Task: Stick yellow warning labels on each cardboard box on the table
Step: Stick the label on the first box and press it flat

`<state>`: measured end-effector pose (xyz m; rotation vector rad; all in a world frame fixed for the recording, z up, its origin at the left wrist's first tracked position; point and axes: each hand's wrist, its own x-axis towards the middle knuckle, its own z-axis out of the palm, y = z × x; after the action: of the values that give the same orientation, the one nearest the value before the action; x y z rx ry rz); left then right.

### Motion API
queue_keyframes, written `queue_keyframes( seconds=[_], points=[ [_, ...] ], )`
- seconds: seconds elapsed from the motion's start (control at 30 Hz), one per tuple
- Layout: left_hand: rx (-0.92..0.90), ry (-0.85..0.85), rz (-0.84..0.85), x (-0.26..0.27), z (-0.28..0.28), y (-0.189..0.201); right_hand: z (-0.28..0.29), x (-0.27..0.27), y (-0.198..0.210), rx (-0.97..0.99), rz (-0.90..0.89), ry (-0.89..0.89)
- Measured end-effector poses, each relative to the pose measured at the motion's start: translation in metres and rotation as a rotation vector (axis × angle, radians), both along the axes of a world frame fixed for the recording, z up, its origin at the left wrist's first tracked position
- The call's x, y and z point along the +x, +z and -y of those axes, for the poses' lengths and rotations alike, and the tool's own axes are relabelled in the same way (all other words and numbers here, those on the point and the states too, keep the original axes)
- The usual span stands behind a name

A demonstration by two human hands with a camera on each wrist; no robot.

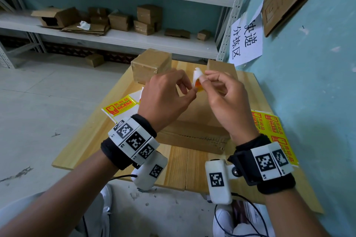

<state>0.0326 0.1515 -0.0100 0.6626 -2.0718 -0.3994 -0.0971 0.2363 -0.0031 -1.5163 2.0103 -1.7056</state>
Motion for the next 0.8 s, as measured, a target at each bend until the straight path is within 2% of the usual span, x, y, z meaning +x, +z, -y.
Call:
queue_keyframes(
  seconds=[0.3, 0.57, 0.8],
  points=[
    [0.1, 0.045, -0.061, 0.004, 0.004, 0.003, -0.004, -0.016, 0.002, -0.025, -0.082, -0.072],
    [0.209, -0.005, -0.058, 0.006, 0.006, 0.002, -0.006, -0.027, -0.002, 0.024, 0.024, -0.1],
    [0.253, -0.039, 0.036, 0.009, 0.011, 0.0, -0.008, -0.025, -0.004, 0.06, -0.002, -0.123]
  ],
)
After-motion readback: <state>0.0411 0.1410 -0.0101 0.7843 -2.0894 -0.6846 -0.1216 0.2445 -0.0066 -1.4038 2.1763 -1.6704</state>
